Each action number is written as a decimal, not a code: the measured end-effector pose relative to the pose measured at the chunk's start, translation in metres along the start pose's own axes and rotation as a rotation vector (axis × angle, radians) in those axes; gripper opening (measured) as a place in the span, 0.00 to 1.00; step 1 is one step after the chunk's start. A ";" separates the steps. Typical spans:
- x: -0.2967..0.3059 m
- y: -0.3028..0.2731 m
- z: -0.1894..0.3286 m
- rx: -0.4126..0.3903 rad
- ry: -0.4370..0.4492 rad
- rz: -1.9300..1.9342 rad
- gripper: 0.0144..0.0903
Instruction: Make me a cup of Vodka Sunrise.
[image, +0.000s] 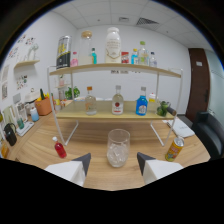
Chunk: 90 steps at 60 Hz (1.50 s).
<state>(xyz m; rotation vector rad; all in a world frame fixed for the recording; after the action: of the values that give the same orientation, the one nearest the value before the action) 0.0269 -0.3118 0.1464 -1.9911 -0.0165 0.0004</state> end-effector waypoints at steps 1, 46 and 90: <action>-0.005 -0.004 0.003 0.003 -0.005 -0.004 0.95; -0.080 -0.128 0.170 0.115 -0.021 -0.008 0.30; -0.072 -0.073 0.081 0.091 -0.119 0.215 0.28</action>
<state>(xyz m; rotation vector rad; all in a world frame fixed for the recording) -0.0470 -0.2084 0.1795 -1.8911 0.1189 0.2543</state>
